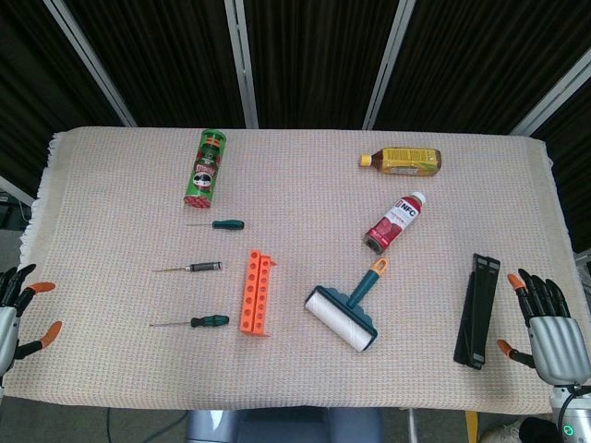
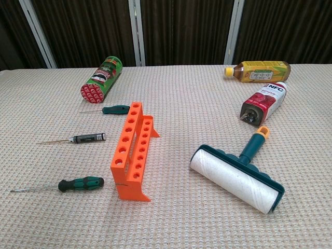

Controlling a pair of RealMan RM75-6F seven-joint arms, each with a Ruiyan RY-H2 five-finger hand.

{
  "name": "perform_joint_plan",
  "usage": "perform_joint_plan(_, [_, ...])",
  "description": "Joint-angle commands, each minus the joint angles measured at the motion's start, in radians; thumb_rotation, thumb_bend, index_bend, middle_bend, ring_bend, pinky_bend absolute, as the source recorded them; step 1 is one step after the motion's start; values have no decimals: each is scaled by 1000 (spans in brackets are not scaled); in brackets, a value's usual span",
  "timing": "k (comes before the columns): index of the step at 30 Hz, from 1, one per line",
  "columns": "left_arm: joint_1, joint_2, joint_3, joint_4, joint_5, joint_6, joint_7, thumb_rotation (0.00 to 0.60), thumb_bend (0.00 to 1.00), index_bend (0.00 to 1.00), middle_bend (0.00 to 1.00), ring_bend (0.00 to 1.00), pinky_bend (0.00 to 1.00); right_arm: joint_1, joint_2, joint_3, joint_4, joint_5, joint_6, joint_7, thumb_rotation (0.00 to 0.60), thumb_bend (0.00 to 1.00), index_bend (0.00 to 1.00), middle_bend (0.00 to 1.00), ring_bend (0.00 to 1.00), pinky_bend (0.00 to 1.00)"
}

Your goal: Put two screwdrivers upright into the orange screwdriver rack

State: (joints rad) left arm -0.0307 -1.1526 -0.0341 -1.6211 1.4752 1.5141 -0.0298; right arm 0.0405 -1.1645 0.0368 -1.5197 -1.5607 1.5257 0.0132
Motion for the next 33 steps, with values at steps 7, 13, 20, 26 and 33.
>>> perform_joint_plan(7, [3, 0, 5, -1, 4, 1, 1, 600, 265, 303, 78, 0, 0, -3, 4, -6, 4, -5, 1, 4, 600, 0, 0, 0, 0, 0])
perform_joint_plan(13, [9, 3, 8, 0, 6, 8, -12, 600, 265, 318, 90, 0, 0, -12, 4, -8, 14, -8, 18, 25, 600, 0, 0, 0, 0, 0])
perform_joint_plan(20, [4, 11, 7, -5, 12, 4, -6, 600, 329, 342, 115, 0, 0, -12, -3, -11, 30, -9, 14, 40, 600, 0, 0, 0, 0, 0])
perform_joint_plan(26, [-18, 10, 3, -10, 10, -31, 10, 600, 371, 364, 122, 3, 0, -11, -1, -7, 30, -2, 11, 40, 600, 0, 0, 0, 0, 0])
perform_joint_plan(33, [-90, 15, -14, -22, 12, -127, 44, 600, 402, 374, 124, 1, 0, -4, -1, -2, 24, 7, -3, 32, 600, 0, 0, 0, 0, 0])
